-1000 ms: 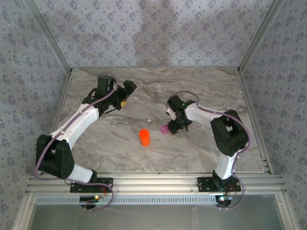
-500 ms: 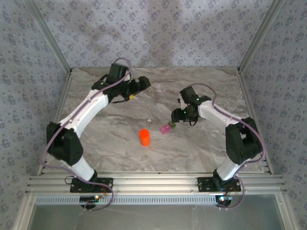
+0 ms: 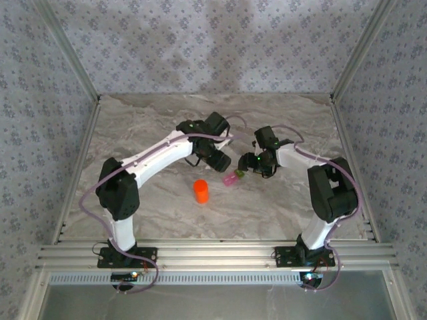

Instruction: Sort the pills into containers

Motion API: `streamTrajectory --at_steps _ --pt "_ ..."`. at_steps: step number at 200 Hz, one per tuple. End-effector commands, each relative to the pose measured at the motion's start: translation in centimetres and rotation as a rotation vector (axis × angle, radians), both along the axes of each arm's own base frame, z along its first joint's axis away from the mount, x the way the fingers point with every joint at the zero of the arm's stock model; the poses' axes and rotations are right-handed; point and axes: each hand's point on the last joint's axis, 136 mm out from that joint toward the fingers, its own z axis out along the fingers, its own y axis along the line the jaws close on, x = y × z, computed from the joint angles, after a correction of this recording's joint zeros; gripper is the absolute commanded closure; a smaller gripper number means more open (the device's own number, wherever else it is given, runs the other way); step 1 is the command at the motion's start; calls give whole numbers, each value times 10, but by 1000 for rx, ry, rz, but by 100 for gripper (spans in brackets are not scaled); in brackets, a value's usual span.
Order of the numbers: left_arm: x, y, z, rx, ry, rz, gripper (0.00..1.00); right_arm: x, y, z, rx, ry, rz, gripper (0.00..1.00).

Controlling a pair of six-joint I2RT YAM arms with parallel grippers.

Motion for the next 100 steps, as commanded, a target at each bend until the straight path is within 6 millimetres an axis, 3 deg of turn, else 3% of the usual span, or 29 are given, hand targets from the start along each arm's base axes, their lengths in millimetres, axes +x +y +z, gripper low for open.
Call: streamTrajectory --at_steps 1,100 --pt "-7 -5 -3 46 -61 -98 22 -1 1 -7 36 29 -39 32" --pt "-29 -37 -41 111 -101 -239 22 -5 4 -20 58 50 -46 33"
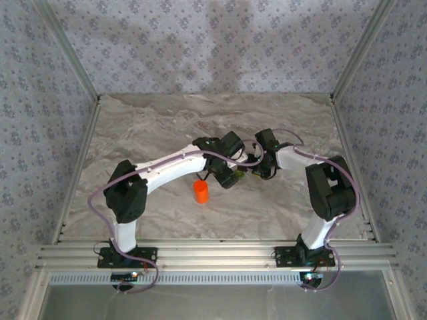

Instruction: Sort the pills into containers

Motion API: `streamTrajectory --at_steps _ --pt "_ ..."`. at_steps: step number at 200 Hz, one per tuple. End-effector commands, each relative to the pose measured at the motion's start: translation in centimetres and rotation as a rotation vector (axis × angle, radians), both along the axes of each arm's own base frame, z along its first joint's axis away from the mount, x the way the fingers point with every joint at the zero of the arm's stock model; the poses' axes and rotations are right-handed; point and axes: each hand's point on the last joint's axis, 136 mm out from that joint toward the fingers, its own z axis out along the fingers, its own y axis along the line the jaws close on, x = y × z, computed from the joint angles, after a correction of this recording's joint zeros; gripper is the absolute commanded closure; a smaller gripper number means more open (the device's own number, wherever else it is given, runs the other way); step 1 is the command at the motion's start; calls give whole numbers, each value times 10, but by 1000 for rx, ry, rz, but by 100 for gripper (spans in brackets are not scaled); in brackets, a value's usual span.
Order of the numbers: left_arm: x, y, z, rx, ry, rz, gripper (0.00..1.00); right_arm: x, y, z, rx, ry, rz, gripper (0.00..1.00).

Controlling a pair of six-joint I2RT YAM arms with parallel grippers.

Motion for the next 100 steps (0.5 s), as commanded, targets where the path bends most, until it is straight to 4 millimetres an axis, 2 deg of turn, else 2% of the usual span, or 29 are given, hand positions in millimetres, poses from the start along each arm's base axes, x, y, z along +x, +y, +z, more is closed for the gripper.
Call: streamTrajectory --at_steps 1,100 --pt "2 -4 -8 18 -27 -25 22 -5 -1 -10 7 39 -19 33" --pt "2 -3 -40 93 -26 -40 22 -4 2 -6 22 30 -9 31"
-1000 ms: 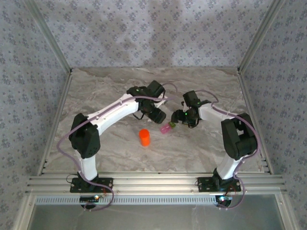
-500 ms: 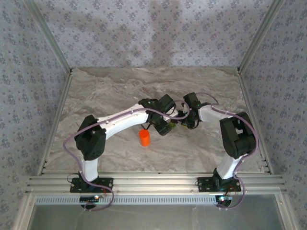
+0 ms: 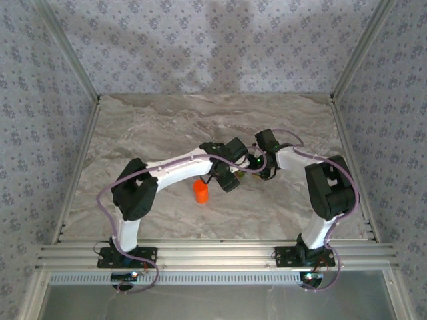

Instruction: Sort the pills into containers

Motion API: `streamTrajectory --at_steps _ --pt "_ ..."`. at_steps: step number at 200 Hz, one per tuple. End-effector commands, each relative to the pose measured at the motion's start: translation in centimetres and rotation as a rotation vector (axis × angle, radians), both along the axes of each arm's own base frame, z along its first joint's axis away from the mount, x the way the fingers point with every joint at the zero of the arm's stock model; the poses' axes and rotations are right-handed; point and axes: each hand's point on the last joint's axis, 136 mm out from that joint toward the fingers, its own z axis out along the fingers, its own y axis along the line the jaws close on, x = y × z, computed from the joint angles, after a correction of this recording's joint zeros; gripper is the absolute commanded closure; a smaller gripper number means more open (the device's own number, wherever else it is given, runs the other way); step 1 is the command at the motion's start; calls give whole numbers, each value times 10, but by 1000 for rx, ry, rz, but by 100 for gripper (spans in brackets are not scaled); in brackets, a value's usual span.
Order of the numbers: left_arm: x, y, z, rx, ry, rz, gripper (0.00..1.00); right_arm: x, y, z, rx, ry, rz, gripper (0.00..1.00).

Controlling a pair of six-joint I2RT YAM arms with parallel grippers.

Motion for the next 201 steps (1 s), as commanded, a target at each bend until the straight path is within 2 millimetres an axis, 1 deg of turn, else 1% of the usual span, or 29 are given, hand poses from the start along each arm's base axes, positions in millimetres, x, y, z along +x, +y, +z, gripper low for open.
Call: streamTrajectory --at_steps 1,73,144,201 --pt "1 0 -10 30 -13 -17 22 -4 0 -4 12 29 -10 31" --pt "3 -4 -24 40 -6 -15 23 -4 2 -8 14 36 -10 31" --pt "7 -3 -38 70 -13 -13 23 -6 2 -11 13 44 -8 31" --pt "15 0 -40 88 -45 0 23 -6 2 -13 13 49 -6 32"
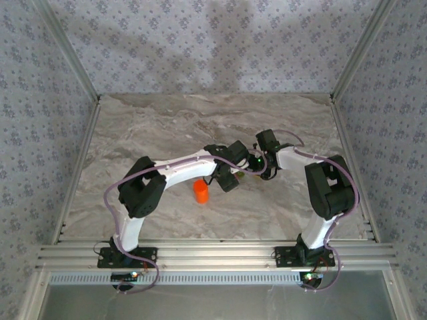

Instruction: Sort the pills into containers

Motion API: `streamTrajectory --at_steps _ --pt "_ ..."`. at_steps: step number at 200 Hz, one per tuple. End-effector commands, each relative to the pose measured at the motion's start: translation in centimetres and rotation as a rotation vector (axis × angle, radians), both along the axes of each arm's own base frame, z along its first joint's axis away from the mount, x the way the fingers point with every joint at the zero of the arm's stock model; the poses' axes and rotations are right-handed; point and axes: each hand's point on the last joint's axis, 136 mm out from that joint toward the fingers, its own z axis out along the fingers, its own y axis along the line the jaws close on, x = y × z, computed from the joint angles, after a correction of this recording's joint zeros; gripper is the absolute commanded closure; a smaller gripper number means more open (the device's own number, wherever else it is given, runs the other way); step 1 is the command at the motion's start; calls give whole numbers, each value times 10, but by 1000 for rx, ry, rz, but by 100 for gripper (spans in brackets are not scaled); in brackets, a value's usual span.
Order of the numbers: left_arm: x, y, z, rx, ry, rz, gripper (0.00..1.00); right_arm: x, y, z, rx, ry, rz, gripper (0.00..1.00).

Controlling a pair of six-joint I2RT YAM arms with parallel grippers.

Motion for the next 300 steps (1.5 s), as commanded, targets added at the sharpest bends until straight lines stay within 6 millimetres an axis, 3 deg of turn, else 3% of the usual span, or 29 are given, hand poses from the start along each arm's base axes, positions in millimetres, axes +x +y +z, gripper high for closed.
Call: streamTrajectory --at_steps 1,178,230,270,300 --pt "3 -2 -16 32 -7 -19 23 -6 3 -10 1 41 2 31" --pt "56 31 37 -222 -114 260 23 -11 2 -18 -9 57 7 32" --pt "67 30 72 -369 -117 338 22 -16 0 2 -12 -4 33 32" --pt "92 57 103 -536 -89 547 16 -24 22 26 -61 -108 212 29" --pt "112 87 119 -647 -59 703 12 -17 41 41 -162 -171 345 28"
